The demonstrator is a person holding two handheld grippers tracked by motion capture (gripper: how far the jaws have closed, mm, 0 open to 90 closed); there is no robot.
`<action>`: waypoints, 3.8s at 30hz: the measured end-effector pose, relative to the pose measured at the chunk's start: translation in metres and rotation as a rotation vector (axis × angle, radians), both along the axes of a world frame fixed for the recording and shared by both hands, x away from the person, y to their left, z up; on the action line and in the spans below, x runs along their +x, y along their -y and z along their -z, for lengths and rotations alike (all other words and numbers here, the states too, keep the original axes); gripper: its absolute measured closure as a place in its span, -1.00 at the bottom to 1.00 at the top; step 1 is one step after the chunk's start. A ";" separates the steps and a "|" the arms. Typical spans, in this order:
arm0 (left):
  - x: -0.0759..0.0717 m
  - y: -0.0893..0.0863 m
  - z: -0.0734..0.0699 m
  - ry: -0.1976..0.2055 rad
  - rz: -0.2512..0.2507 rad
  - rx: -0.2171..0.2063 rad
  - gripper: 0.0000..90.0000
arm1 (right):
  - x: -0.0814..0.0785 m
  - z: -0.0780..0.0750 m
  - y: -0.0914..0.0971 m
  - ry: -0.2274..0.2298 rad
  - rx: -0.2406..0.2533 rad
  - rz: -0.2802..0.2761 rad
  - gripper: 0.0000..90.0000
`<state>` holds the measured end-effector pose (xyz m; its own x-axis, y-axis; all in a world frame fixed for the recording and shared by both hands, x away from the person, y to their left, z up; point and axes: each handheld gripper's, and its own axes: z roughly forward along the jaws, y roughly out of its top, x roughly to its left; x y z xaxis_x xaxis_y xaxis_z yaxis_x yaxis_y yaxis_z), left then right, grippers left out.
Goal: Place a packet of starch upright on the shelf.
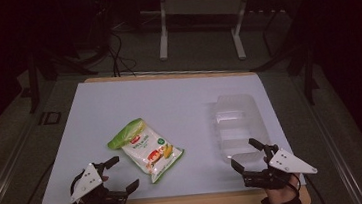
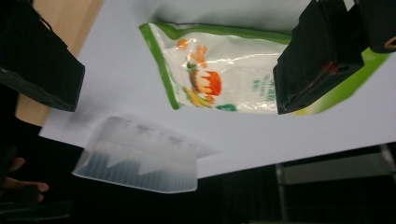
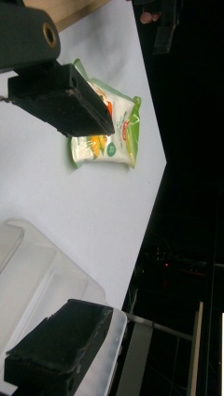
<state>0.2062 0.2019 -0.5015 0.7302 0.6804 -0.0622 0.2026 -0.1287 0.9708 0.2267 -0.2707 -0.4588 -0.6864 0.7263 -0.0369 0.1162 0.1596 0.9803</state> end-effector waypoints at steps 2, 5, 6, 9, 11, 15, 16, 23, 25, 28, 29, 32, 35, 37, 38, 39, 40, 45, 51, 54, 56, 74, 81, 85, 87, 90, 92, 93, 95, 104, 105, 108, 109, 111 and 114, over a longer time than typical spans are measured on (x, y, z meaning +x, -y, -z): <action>-0.001 0.001 -0.001 -0.016 0.015 0.020 -0.94 | 0.000 -0.001 0.000 0.000 -0.002 0.000 -0.75; 0.000 0.003 -0.002 -0.050 0.047 0.030 -0.94 | -0.002 -0.002 -0.001 0.013 -0.021 -0.003 -0.75; 0.001 0.003 -0.002 -0.057 0.056 0.028 -0.94 | -0.003 -0.003 -0.002 0.018 -0.025 -0.006 -0.75; 0.000 0.006 -0.004 -0.073 0.096 0.033 -0.94 | -0.005 -0.004 -0.003 0.017 -0.023 -0.014 -0.75; -0.001 0.009 -0.006 -0.068 0.111 0.036 -0.94 | -0.005 -0.005 -0.004 0.012 -0.017 -0.018 -0.75; 0.000 0.014 -0.014 -0.056 0.121 0.042 -0.94 | -0.008 -0.007 -0.006 0.042 -0.033 -0.018 -0.75; 0.001 0.015 -0.016 -0.056 0.128 0.040 -0.94 | -0.008 -0.007 -0.006 0.045 -0.035 -0.023 -0.75; 0.010 0.019 -0.040 -0.019 0.137 0.042 -0.94 | -0.011 -0.010 -0.009 0.046 -0.027 -0.039 -0.75; 0.015 0.020 -0.045 -0.018 0.144 0.044 -0.94 | -0.011 -0.010 -0.010 0.049 -0.025 -0.040 -0.75; 0.024 0.021 -0.054 -0.010 0.134 0.063 -0.94 | -0.012 -0.011 -0.010 0.056 -0.024 -0.039 -0.75; 0.027 0.020 -0.056 -0.011 0.129 0.064 -0.94 | -0.012 -0.011 -0.010 0.052 -0.019 -0.041 -0.75; 0.038 0.017 -0.061 -0.019 0.109 0.071 -0.94 | -0.012 -0.012 -0.009 0.050 -0.017 -0.046 -0.75; 0.048 0.012 -0.062 -0.029 0.075 0.067 -0.94 | -0.012 -0.012 -0.010 0.042 -0.017 -0.045 -0.76; 0.054 0.009 -0.063 -0.037 0.049 0.063 -0.94 | -0.012 -0.012 -0.011 0.042 -0.016 -0.042 -0.76; 0.058 0.007 -0.063 -0.041 0.041 0.066 -0.93 | -0.012 -0.012 -0.012 0.040 -0.017 -0.042 -0.76; 0.061 0.006 -0.063 -0.044 0.031 0.071 -0.94 | -0.013 -0.013 -0.013 0.038 0.002 -0.042 -0.76; 0.064 0.005 -0.063 -0.044 0.011 0.078 -0.94 | -0.013 -0.013 -0.013 0.039 0.009 -0.042 -0.76; 0.080 -0.002 -0.060 -0.066 -0.051 0.083 -0.94 | -0.012 -0.013 -0.016 0.022 0.005 -0.041 -0.76; 0.105 -0.016 -0.044 -0.153 -0.101 0.077 -0.94 | -0.012 -0.012 -0.018 0.014 -0.008 -0.047 -0.76; 0.118 -0.024 -0.030 -0.214 -0.118 0.067 -0.93 | -0.012 -0.012 -0.018 0.014 -0.009 -0.049 -0.76; 0.123 -0.027 -0.022 -0.236 -0.130 0.072 -0.94 | -0.012 -0.012 -0.018 0.012 -0.009 -0.051 -0.76; 0.152 -0.036 0.030 -0.454 -0.190 0.132 -0.89 | -0.010 -0.007 -0.021 -0.015 -0.026 -0.067 -0.76; 0.153 -0.031 0.038 -0.551 -0.114 0.090 -0.64 | -0.010 -0.007 -0.022 -0.025 -0.029 -0.070 -0.74; 0.151 -0.024 0.037 -0.562 -0.091 0.105 -0.36 | -0.010 -0.007 -0.022 -0.023 -0.026 -0.073 -0.74; 0.149 -0.021 0.036 -0.566 -0.087 0.127 -0.11 | -0.010 -0.007 -0.023 -0.020 -0.028 -0.075 -0.74; 0.149 -0.016 0.035 -0.575 -0.072 0.152 0.23 | -0.010 -0.007 -0.023 -0.021 -0.029 -0.076 -0.74; 0.150 -0.012 0.034 -0.586 -0.061 0.168 0.33 | -0.010 -0.007 -0.023 -0.024 -0.027 -0.079 -0.74; 0.150 -0.011 0.033 -0.593 -0.057 0.173 0.38 | -0.010 -0.007 -0.023 -0.024 -0.027 -0.079 -0.74; 0.149 -0.008 0.032 -0.585 -0.054 0.190 0.49 | -0.010 -0.007 -0.023 -0.025 -0.025 -0.081 -0.74; 0.140 0.000 0.014 -0.513 -0.085 0.239 0.62 | -0.009 -0.007 -0.021 -0.030 -0.021 -0.071 -0.71; 0.140 0.000 0.014 -0.513 -0.085 0.239 0.63 | -0.009 -0.007 -0.021 -0.030 -0.020 -0.071 -0.71; 0.135 0.002 0.002 -0.473 -0.077 0.241 0.64 | -0.009 -0.007 -0.021 -0.030 -0.021 -0.070 -0.71; 0.134 0.003 -0.001 -0.463 -0.076 0.244 0.64 | -0.009 -0.007 -0.021 -0.030 -0.021 -0.069 -0.71; 0.132 0.006 -0.007 -0.447 -0.077 0.250 0.64 | -0.009 -0.007 -0.021 -0.029 -0.021 -0.068 -0.71; 0.129 0.010 -0.014 -0.424 -0.073 0.253 0.66 | -0.010 -0.008 -0.020 -0.026 -0.017 -0.064 -0.70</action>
<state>0.3354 0.1923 -0.4870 0.6261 0.7611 -0.1695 0.5899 -0.3201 0.7413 0.2171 -0.2506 -0.4506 -0.7322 0.6804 -0.0309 0.1303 0.1845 0.9742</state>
